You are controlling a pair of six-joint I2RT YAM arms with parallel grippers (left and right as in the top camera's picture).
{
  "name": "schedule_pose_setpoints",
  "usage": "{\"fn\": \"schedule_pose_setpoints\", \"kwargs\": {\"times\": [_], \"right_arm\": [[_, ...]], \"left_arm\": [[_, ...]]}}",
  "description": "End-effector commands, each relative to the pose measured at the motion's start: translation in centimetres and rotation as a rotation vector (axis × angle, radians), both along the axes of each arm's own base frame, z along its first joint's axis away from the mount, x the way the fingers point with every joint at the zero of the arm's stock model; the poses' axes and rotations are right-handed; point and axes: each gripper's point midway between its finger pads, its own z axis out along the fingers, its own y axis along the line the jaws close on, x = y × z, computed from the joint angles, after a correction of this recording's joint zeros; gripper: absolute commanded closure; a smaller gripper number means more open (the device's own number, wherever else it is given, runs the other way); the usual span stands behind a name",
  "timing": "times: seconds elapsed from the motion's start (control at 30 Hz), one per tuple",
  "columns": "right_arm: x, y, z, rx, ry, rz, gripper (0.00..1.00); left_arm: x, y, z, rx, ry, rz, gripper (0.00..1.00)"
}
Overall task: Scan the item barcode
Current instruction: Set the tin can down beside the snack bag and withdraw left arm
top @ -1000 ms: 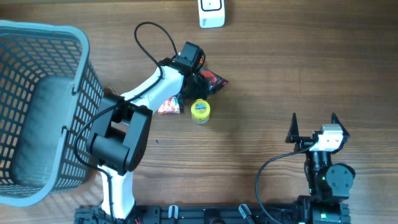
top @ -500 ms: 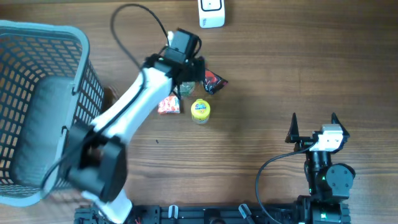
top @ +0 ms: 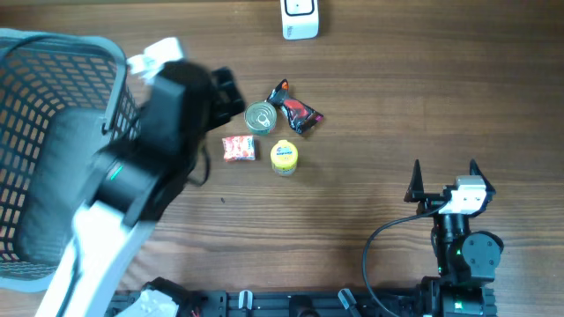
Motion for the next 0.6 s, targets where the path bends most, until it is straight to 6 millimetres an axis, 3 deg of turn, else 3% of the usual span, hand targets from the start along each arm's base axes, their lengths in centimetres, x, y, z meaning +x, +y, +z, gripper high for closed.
{"fn": "schedule_pose_setpoints", "kwargs": {"times": [0.0,0.13,0.27,0.37,0.47,0.57], "right_arm": [[0.0,0.4,0.9,-0.024,-0.038,0.026,0.00],[0.1,0.7,1.3,0.021,-0.053,0.042,0.00],[-0.6,4.7,4.2,0.312,-0.141,0.293,0.00],[-0.6,5.8,4.2,0.531,-0.088,0.362,0.00],[-0.8,8.4,4.1,0.543,0.013,0.506,0.00],[-0.2,9.9,5.6,0.562,0.111,0.598,0.00]], "left_arm": [[-5.4,5.0,7.3,0.081,-0.245,0.063,0.00],[-12.1,9.1,11.6,0.063,-0.432,0.114,0.00],[-16.6,12.9,13.0,0.039,-0.530,0.223,0.00],[-17.4,13.5,12.4,0.055,-0.516,0.236,0.00],[-16.9,13.3,11.2,0.088,-0.462,0.227,0.00],[-15.9,13.0,9.7,0.110,-0.412,0.233,0.00]]}}
